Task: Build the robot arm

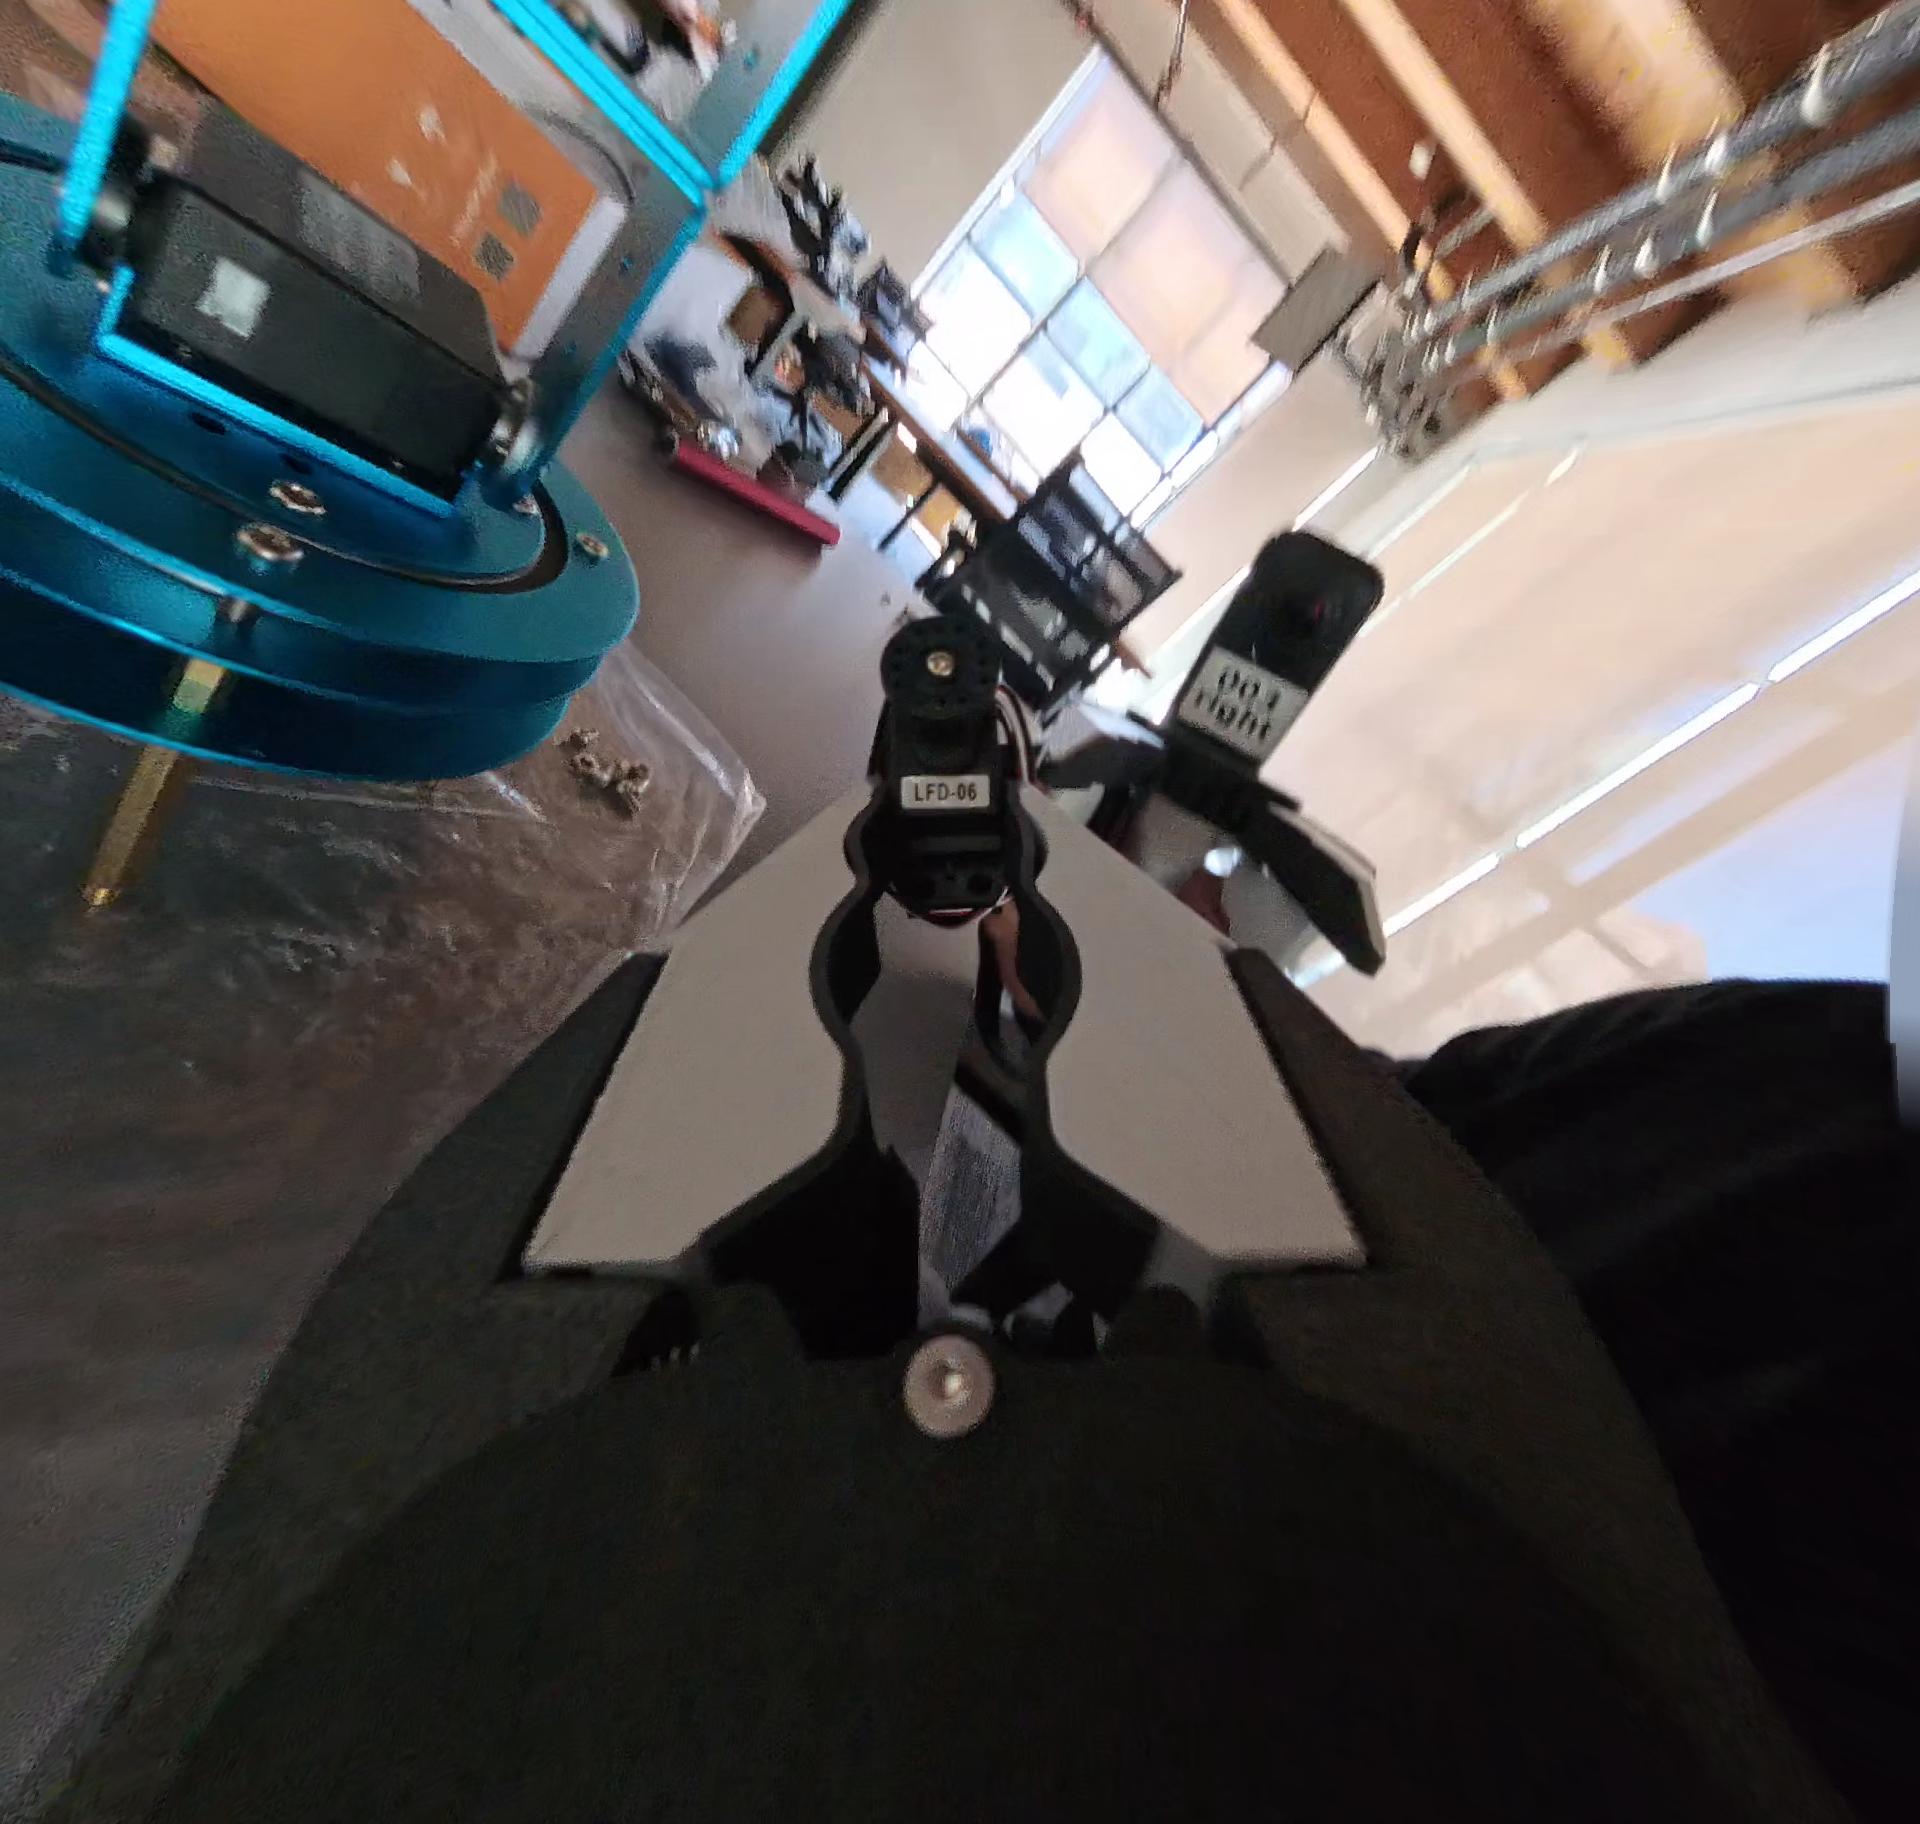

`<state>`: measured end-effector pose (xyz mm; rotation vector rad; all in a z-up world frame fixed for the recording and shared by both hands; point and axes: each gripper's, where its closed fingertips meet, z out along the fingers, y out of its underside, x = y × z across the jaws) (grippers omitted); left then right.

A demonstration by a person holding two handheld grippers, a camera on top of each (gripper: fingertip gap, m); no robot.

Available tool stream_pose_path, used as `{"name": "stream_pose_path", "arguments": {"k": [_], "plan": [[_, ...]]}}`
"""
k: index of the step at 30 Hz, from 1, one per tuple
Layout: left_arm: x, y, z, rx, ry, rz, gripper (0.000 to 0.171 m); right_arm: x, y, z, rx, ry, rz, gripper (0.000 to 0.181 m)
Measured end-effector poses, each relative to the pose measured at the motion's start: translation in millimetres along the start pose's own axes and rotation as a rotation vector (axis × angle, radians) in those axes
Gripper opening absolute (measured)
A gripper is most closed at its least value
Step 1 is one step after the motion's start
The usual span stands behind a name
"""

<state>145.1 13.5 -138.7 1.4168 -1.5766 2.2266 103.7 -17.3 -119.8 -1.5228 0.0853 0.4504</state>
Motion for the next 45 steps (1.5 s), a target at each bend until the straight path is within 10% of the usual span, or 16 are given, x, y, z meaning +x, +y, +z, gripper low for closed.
{"name": "stream_pose_path", "arguments": {"k": [22, 28, 45], "plan": [[6, -7, -3, 0.203, -0.194, 0.316, 0.02, 9, -18, 20, 0.173, 0.036, 0.222, 0.072], [16, -1, 4, 0.188, -0.196, 0.407, 0.02, 36, -13, 8, 0.145, 0.108, 0.265, 0.0], [10, -1, 2, 0.248, -0.402, 0.6, 0.02, 43, -8, 12, 0.089, 0.246, 0.165, 0.003]]}}
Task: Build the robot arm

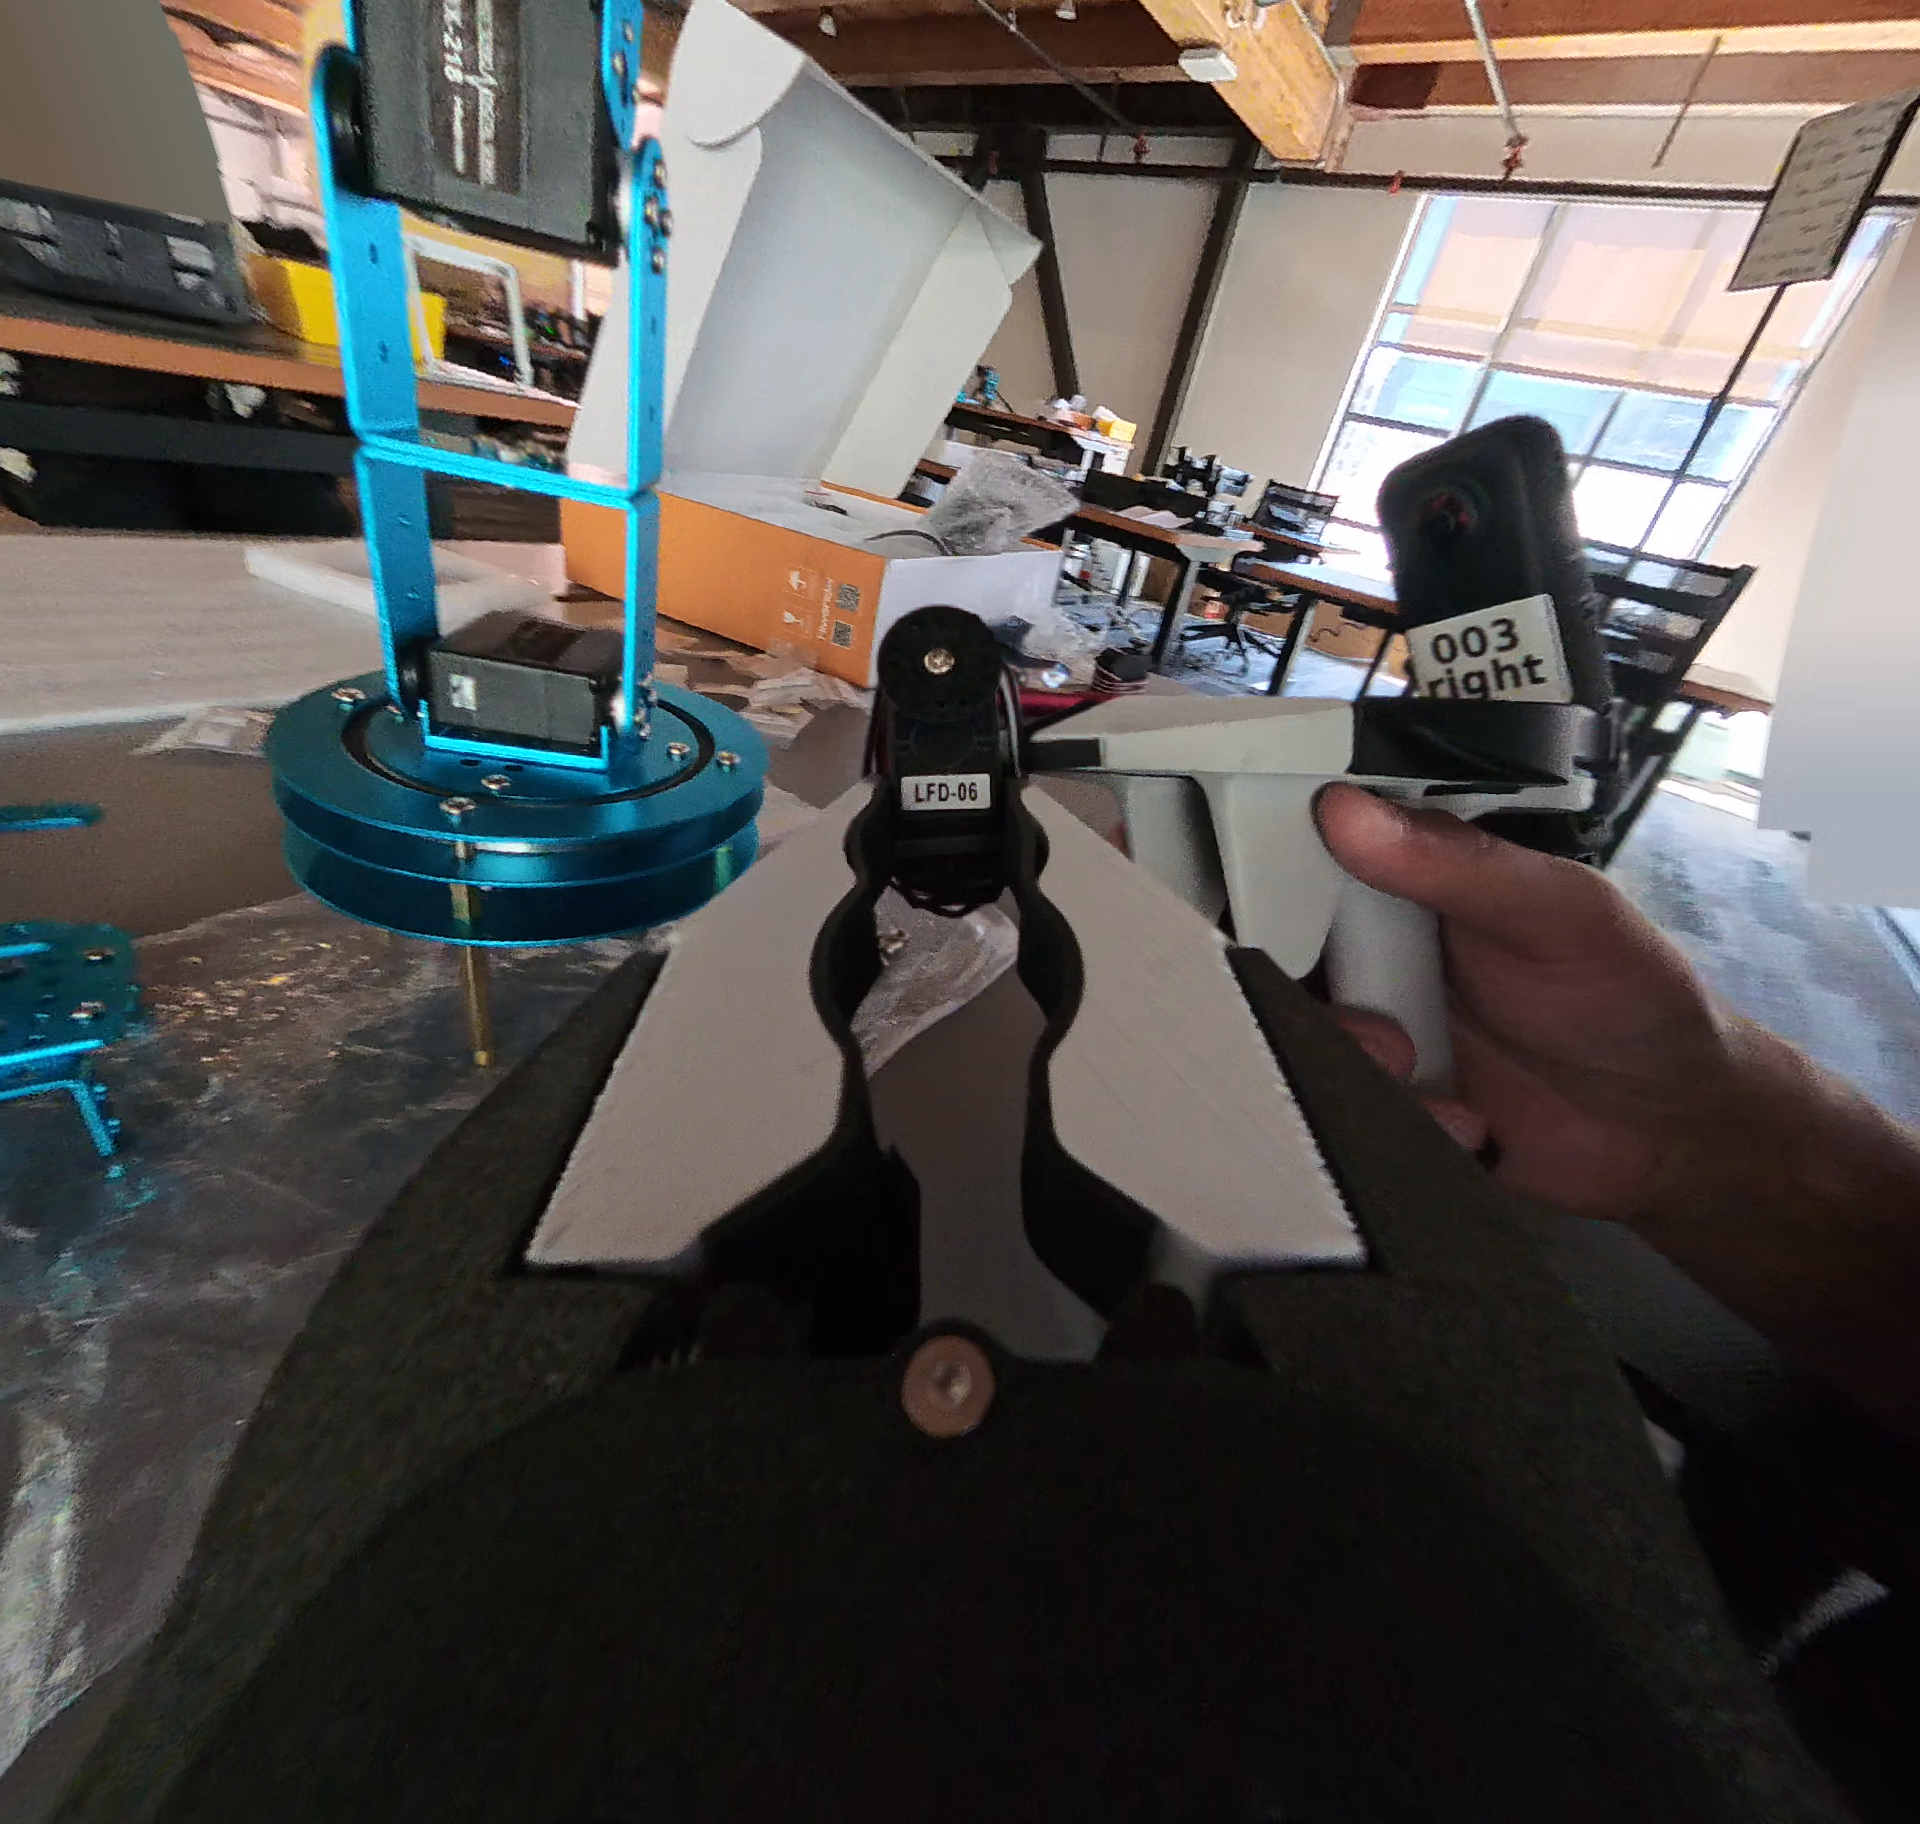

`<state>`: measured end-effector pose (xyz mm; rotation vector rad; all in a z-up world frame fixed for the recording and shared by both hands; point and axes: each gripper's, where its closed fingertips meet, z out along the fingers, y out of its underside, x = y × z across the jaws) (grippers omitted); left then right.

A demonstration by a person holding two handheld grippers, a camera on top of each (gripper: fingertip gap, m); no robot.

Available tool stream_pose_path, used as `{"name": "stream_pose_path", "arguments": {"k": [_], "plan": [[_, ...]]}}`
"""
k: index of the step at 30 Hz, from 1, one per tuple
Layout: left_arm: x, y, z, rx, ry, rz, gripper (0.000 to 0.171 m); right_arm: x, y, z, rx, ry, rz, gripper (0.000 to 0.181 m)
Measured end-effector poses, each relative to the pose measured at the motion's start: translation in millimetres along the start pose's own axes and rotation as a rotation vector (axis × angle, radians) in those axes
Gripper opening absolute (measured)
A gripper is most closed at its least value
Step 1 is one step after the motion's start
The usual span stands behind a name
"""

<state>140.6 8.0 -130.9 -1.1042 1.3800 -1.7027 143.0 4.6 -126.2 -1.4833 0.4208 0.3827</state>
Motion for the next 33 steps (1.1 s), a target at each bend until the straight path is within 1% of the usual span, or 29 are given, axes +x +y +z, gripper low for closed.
{"name": "stream_pose_path", "arguments": {"k": [3, 6, 7, 9, 10, 12, 15, 20, 21, 23, 25, 26, 28, 30, 32, 33], "plan": [[1, -1, -2, 0.009, -0.006, 0.031, 0.02, -2, 0, 0, -0.025, 0.018, -0.062, 0.002], [4, -2, -3, -0.017, 0.064, -0.022, 0.02, -6, -2, -1, -0.049, -0.006, -0.11, 0.0], [6, -2, -3, -0.035, 0.097, -0.039, 0.021, -7, -3, -1, -0.068, -0.004, -0.149, 0.0], [9, 0, -3, -0.072, 0.158, -0.074, 0.029, -6, -2, -2, -0.123, 0.021, -0.3, 0.0], [10, 1, -3, -0.083, 0.179, -0.092, 0.03, -10, -2, -2, -0.144, 0.013, -0.357, 0.0], [8, 1, -2, -0.096, 0.208, -0.139, 0.02, -16, -2, -1, -0.188, -0.024, -0.381, 0.0], [4, 1, -1, -0.085, 0.2, -0.205, 0.019, -10, -6, 1, -0.213, 0.024, -0.443, 0.001], [0, 1, -2, -0.065, 0.169, -0.21, 0.019, -8, -4, 5, -0.185, 0.097, -0.591, 0.006], [0, 0, -2, -0.057, 0.163, -0.203, 0.019, -10, -4, 5, -0.177, 0.095, -0.583, 0.009], [0, -2, -3, -0.042, 0.155, -0.193, 0.019, -12, -7, 6, -0.146, 0.079, -0.539, 0.007], [-3, 0, -3, -0.042, 0.111, -0.138, 0.019, -13, -5, 9, -0.125, 0.061, -0.478, 0.011], [-3, 0, -3, -0.04, 0.087, -0.106, 0.019, -15, -4, 11, -0.111, 0.049, -0.453, 0.011], [-3, 2, -4, -0.041, 0.051, -0.037, 0.019, -13, -3, 11, -0.085, 0.05, -0.451, 0.003], [-4, 2, -5, -0.043, 0.023, 0.015, 0.019, -11, -2, 10, -0.105, 0.051, -0.458, 0.002], [-3, 1, -6, -0.039, 0.035, -0.001, 0.019, -11, -3, 9, -0.125, 0.057, -0.45, 0.001], [-3, 0, -6, -0.036, 0.063, -0.048, 0.02, -9, -6, 8, -0.12, 0.073, -0.465, 0.001]]}}
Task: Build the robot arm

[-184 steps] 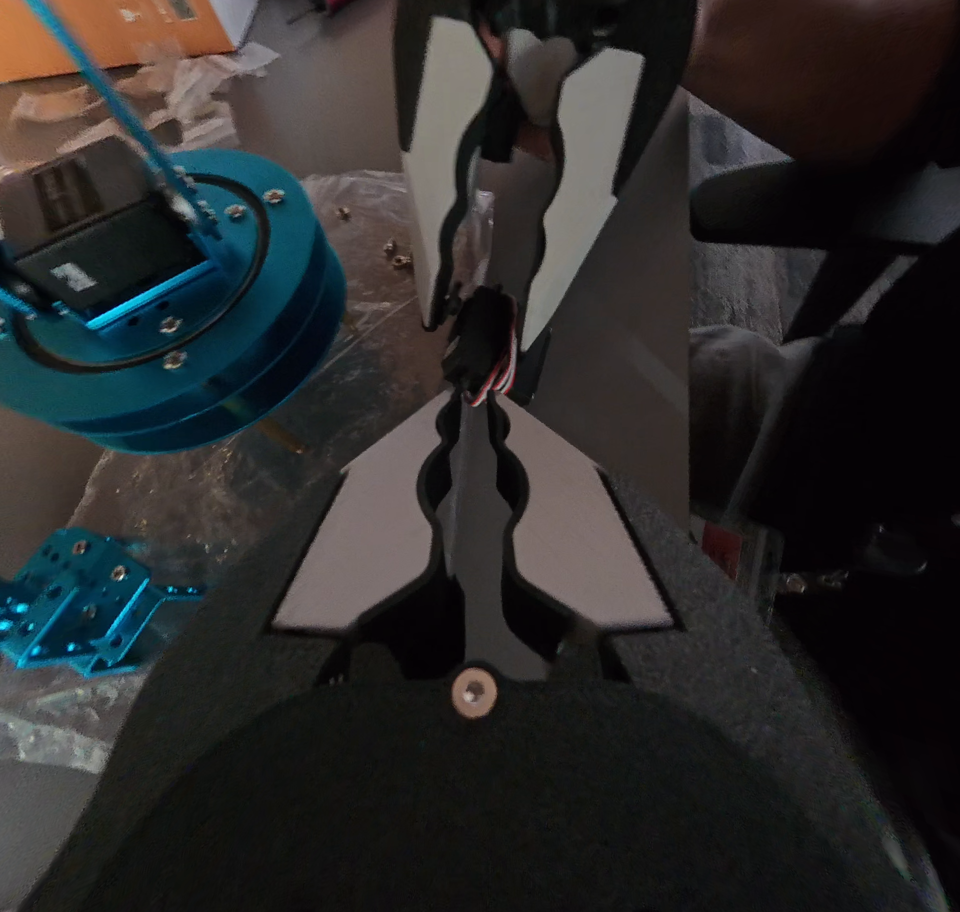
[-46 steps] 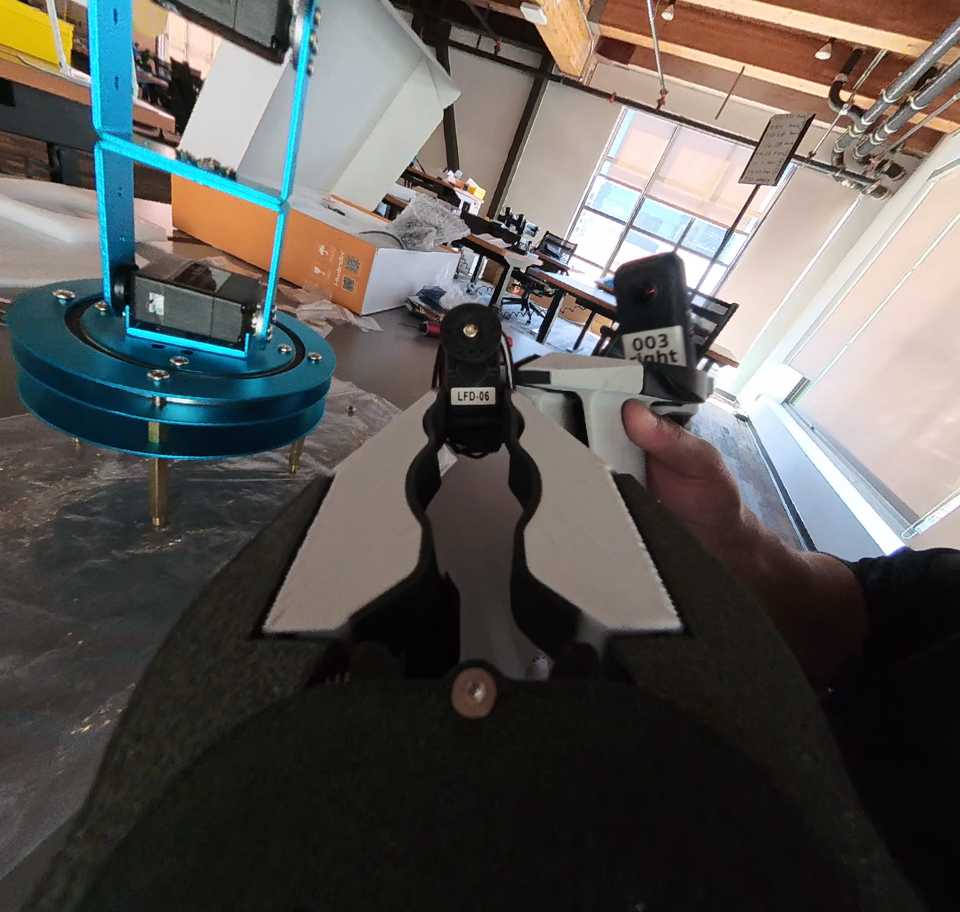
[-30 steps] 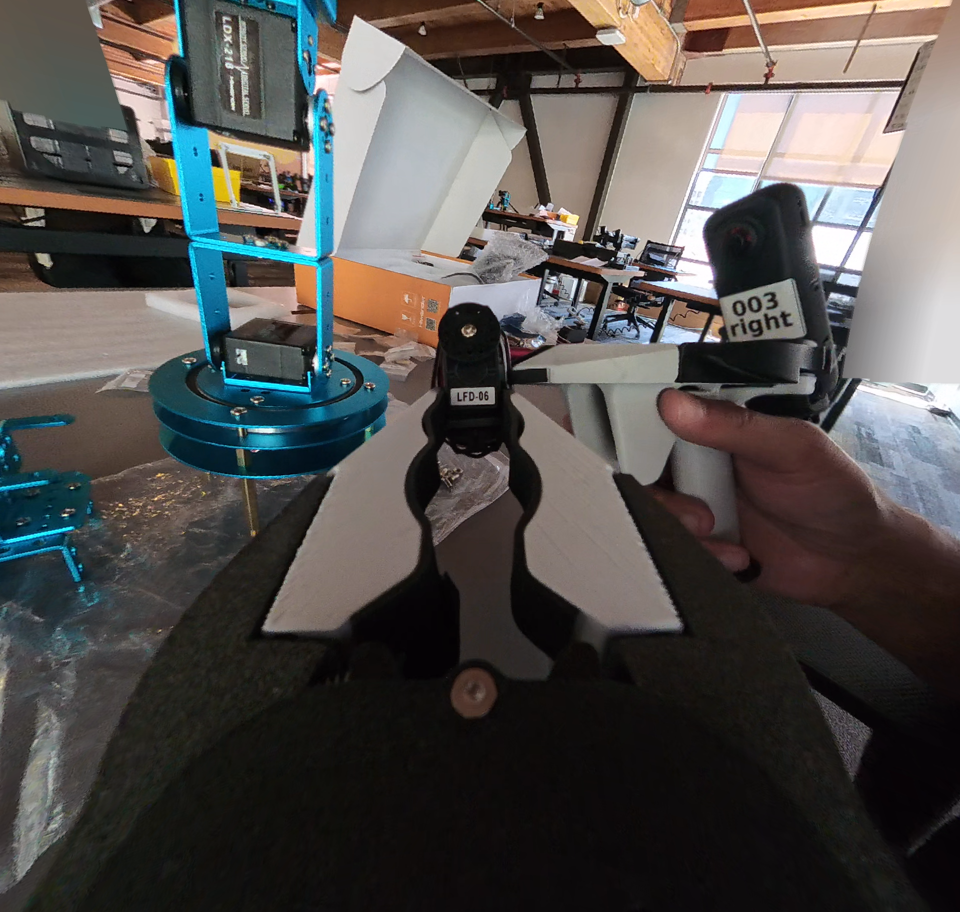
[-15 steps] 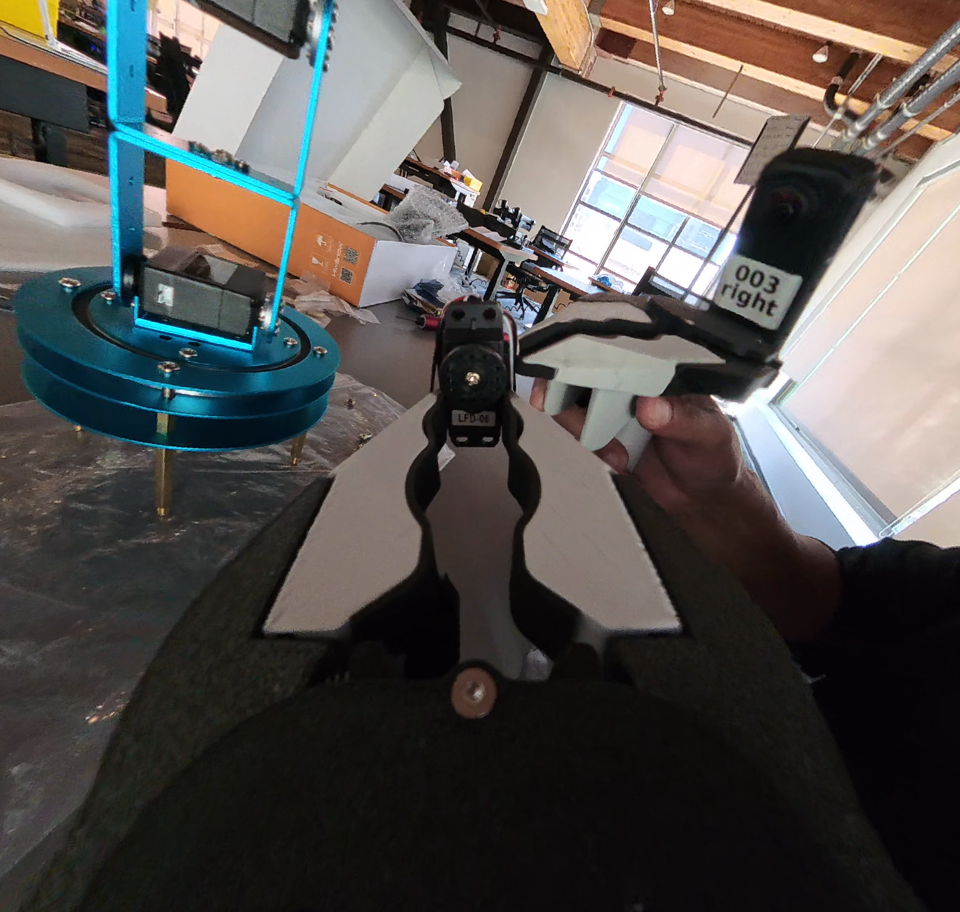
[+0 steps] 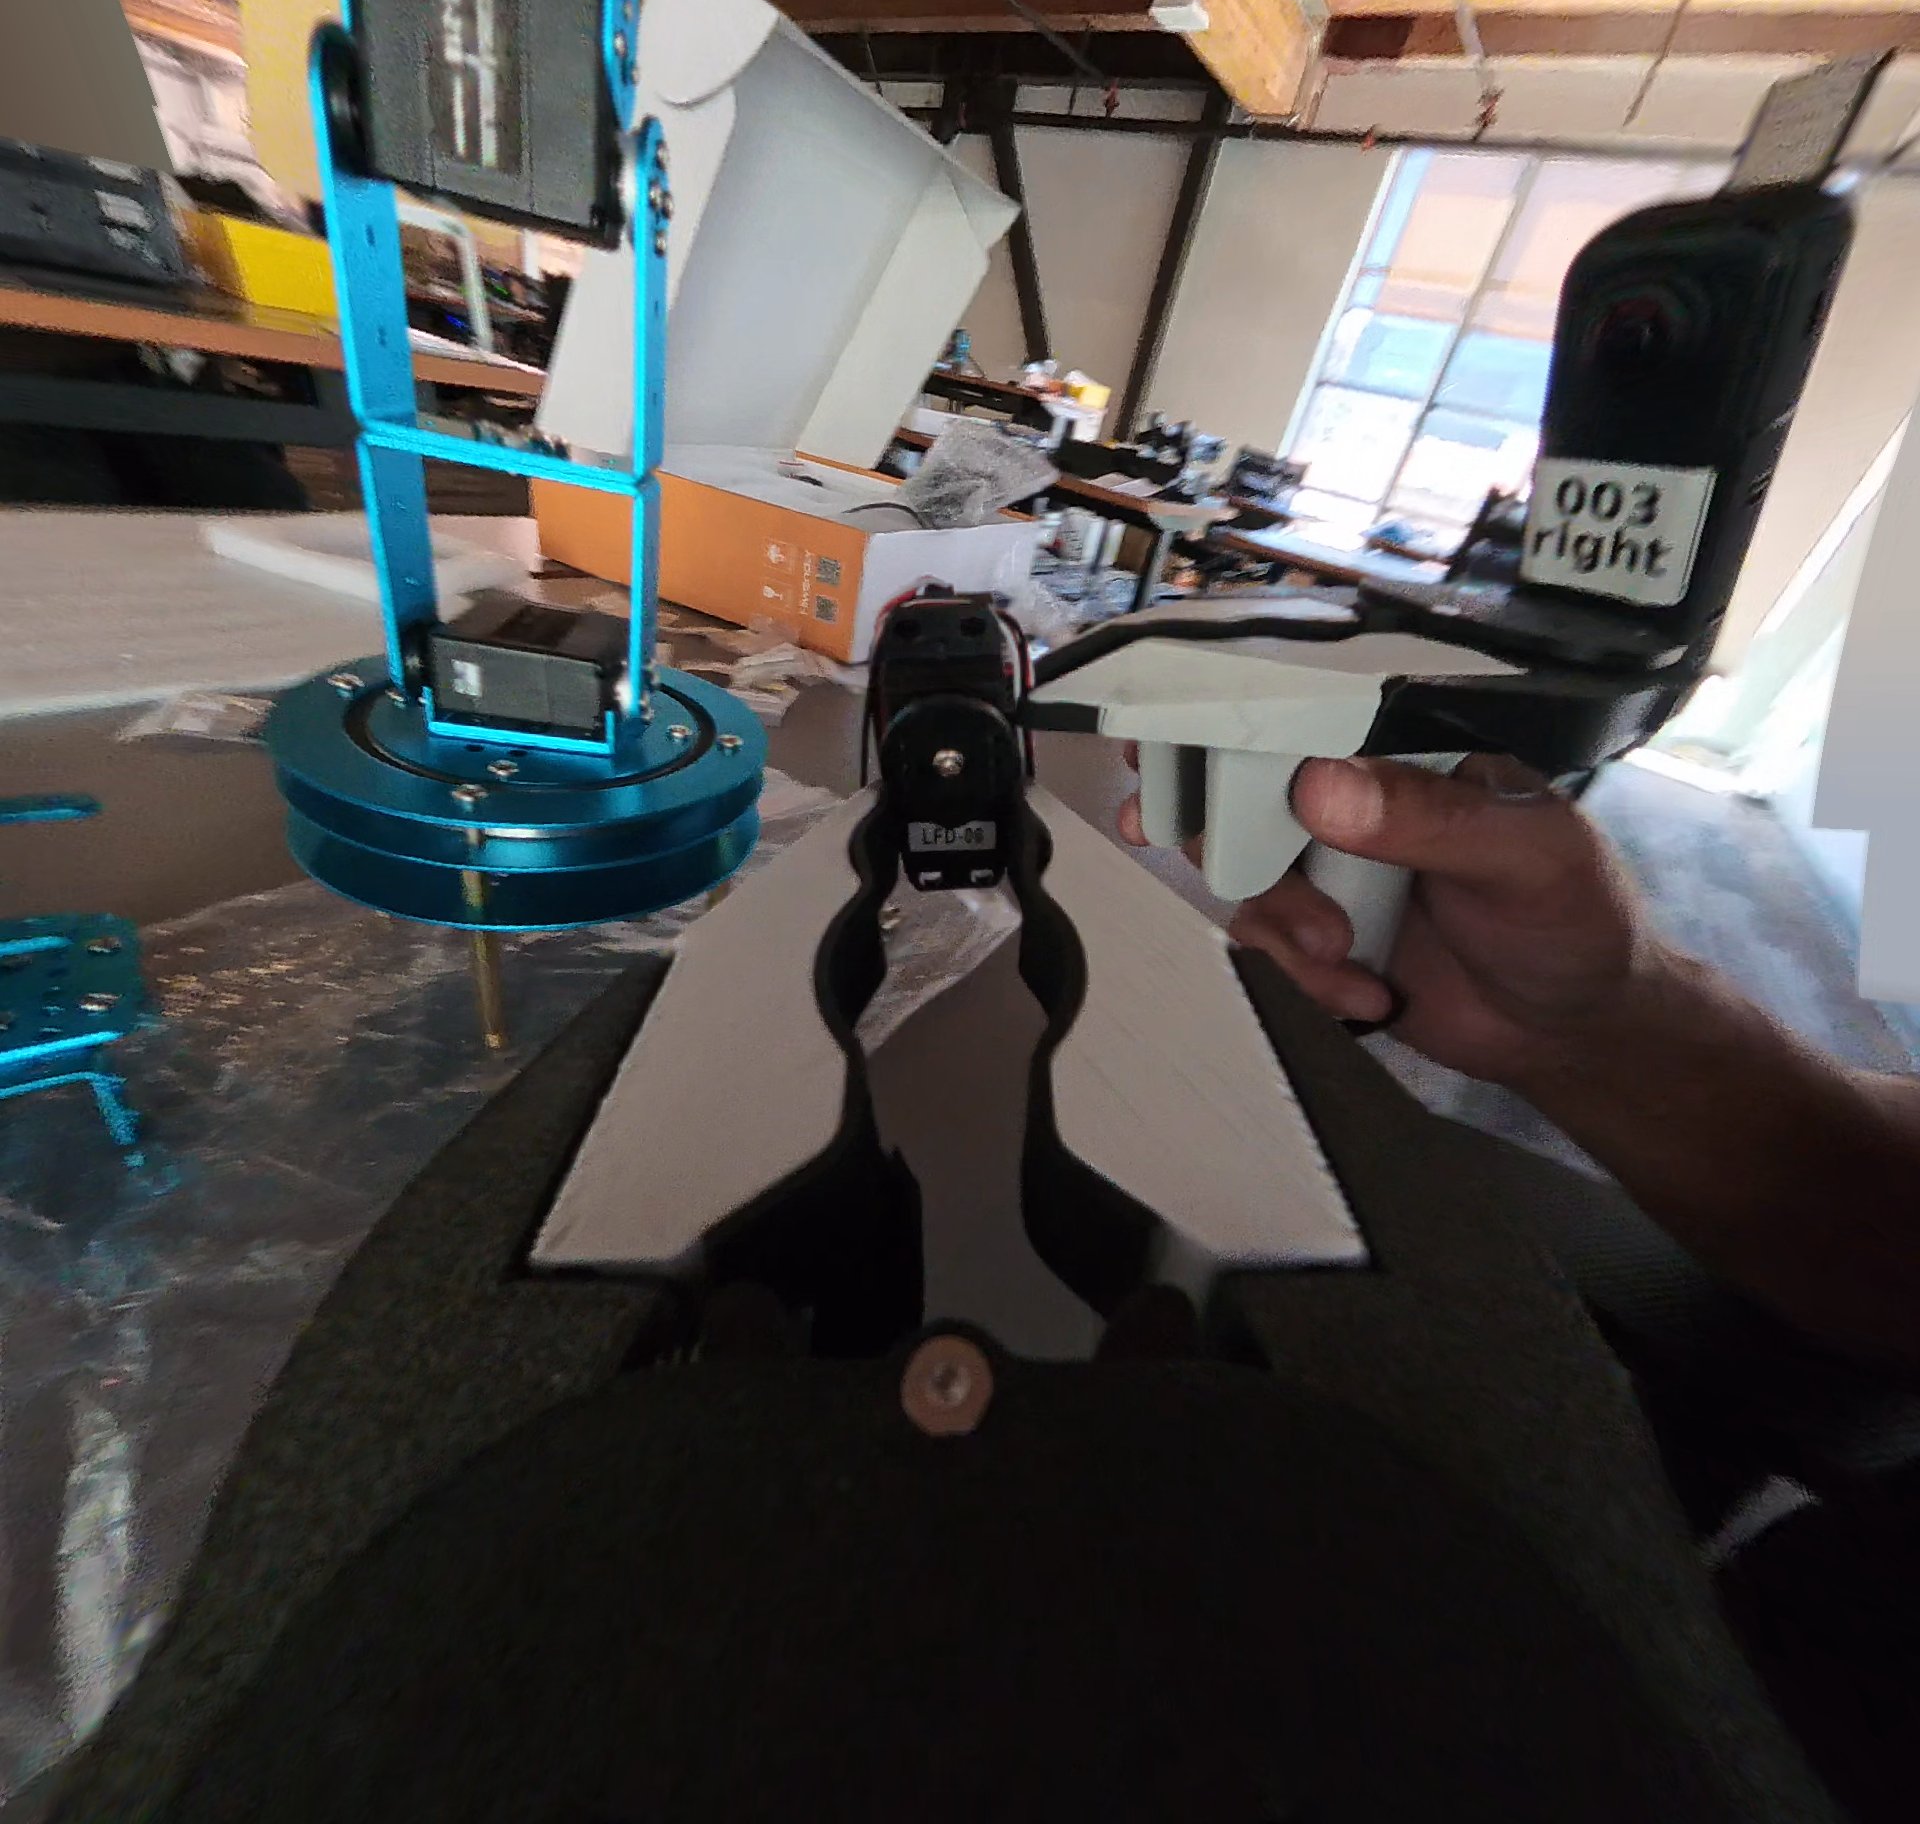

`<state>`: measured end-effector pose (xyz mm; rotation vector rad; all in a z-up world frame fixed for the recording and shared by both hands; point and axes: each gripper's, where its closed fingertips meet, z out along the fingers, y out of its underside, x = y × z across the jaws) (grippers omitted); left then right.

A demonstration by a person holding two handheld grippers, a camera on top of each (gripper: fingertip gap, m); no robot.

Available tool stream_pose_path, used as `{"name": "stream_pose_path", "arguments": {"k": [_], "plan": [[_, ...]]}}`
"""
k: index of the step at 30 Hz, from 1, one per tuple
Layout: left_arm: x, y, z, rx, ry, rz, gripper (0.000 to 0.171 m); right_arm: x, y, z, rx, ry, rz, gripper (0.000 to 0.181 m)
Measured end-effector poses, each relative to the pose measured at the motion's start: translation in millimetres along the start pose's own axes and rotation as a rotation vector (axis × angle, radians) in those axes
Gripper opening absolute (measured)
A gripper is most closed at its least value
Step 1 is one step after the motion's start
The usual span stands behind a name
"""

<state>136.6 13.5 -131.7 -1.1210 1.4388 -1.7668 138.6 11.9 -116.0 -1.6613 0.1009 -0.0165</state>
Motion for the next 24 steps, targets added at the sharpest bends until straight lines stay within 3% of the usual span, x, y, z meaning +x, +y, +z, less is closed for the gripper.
{"name": "stream_pose_path", "arguments": {"k": [9, 18, 24], "plan": [[-5, 1, 4, -0.012, 0.137, -0.34, 0.019, 9, 3, 0, -0.018, 0.037, -0.002, 0.002], [-29, -9, -2, 0.071, 0.108, -0.504, 0.019, -13, 19, 8, -0.038, 0.087, -0.137, 0.01], [-23, -10, -4, 0.087, 0.133, -0.494, 0.018, -9, 27, 23, -0.048, 0.037, 0.102, 0.017]]}}
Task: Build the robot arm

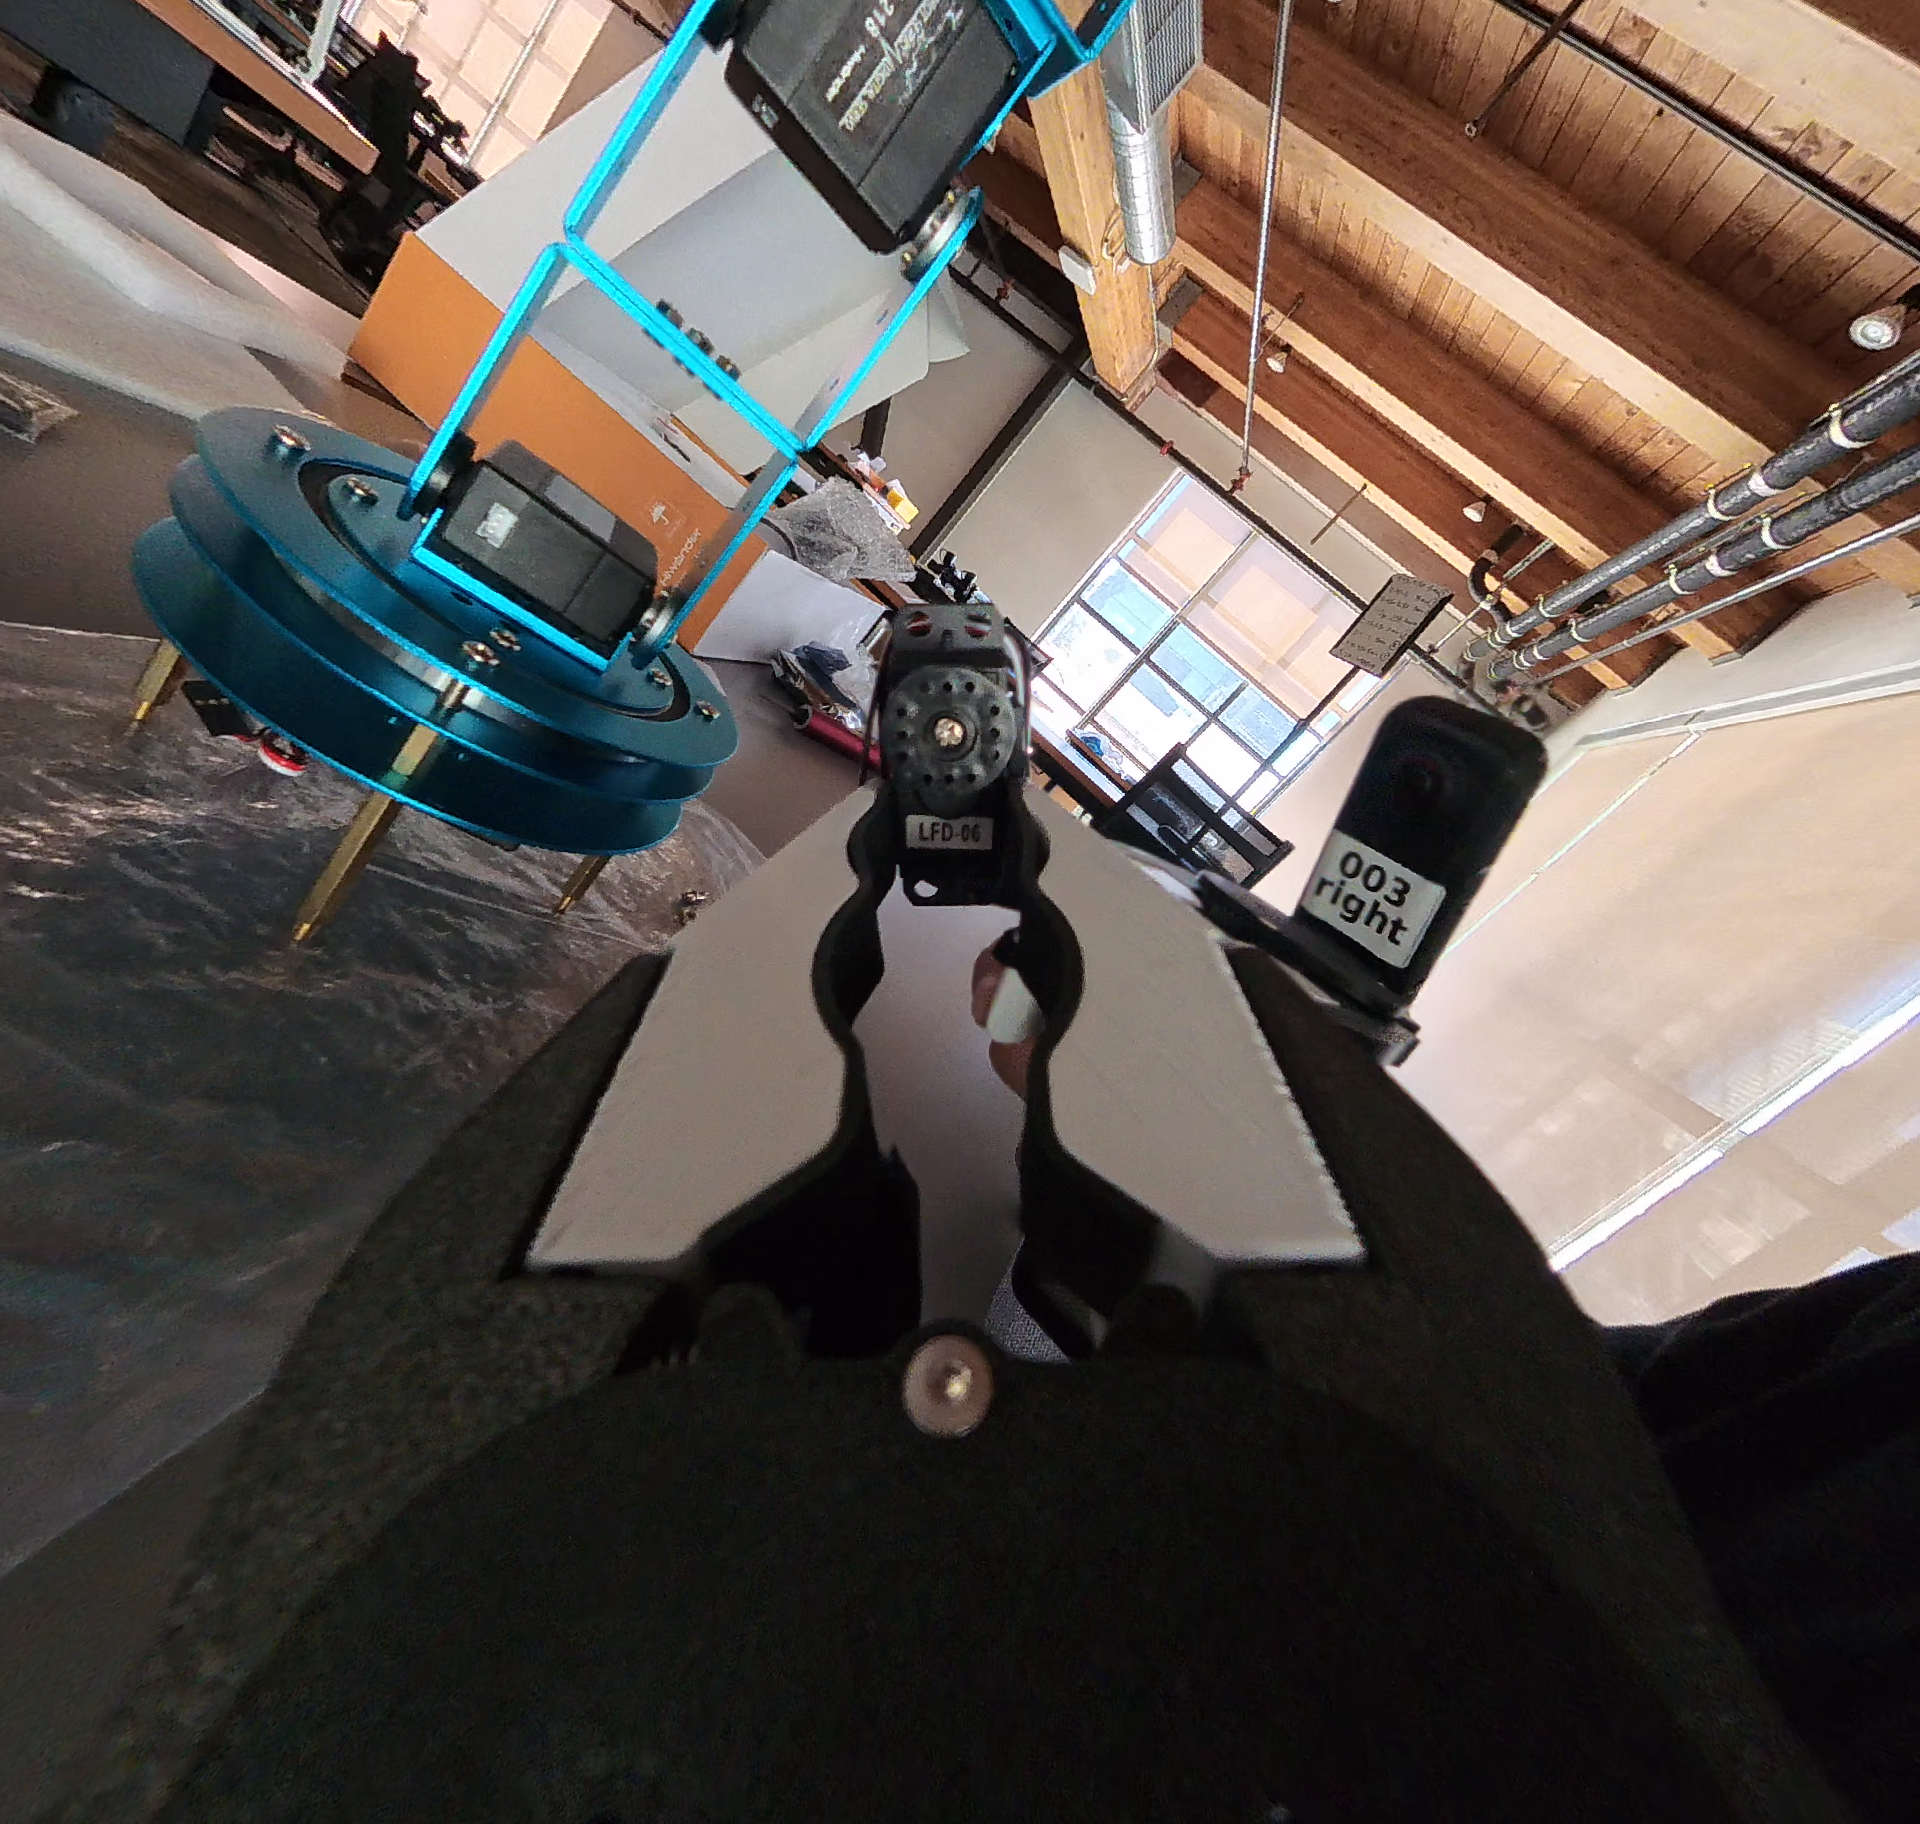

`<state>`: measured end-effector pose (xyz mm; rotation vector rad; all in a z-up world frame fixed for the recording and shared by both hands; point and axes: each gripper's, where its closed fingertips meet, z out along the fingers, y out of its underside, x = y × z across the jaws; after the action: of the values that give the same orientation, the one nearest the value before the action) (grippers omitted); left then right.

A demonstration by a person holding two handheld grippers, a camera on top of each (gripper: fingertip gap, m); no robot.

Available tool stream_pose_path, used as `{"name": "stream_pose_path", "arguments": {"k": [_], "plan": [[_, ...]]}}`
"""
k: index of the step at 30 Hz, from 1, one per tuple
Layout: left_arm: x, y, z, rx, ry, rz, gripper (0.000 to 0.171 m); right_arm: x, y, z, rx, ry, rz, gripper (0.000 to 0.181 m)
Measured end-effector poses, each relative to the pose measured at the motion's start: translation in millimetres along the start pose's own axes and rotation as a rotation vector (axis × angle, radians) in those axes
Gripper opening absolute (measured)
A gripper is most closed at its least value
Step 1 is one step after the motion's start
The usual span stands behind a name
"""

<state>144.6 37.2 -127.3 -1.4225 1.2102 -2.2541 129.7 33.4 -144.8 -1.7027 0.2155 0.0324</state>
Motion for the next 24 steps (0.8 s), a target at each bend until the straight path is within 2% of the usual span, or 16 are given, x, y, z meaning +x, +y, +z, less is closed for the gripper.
{"name": "stream_pose_path", "arguments": {"k": [2, 4, 8, 9, 15, 19, 21, 24], "plan": [[0, 1, 0, 0.001, -0.004, 0.015, 0.019, -5, -3, 1, 0.029, -0.041, 0.048, 0.017], [1, 1, 0, 0.004, -0.005, 0.029, 0.019, -5, -4, 0, 0.051, -0.035, 0.017, 0.015], [0, 2, 0, 0.0, 0.004, -0.007, 0.019, 1, 7, 0, 0.001, 0.001, -0.074, 0.002], [-1, 0, 0, 0.006, 0.001, -0.005, 0.019, 5, 8, 0, -0.01, 0.016, -0.066, 0.004], [2, -1, -1, 0.044, -0.043, 0.11, 0.019, -2, -7, -3, 0.076, -0.074, 0.152, 0.017], [6, 1, -1, 0.067, -0.086, 0.223, 0.02, -2, -11, -6, 0.115, -0.18, 0.395, 0.015], [8, 4, 0, 0.064, -0.101, 0.253, 0.02, 4, -9, -7, 0.112, -0.144, 0.372, 0.005], [9, 7, 2, 0.053, -0.098, 0.24, 0.02, 6, -11, -10, 0.115, -0.064, 0.232, 0.005]]}}
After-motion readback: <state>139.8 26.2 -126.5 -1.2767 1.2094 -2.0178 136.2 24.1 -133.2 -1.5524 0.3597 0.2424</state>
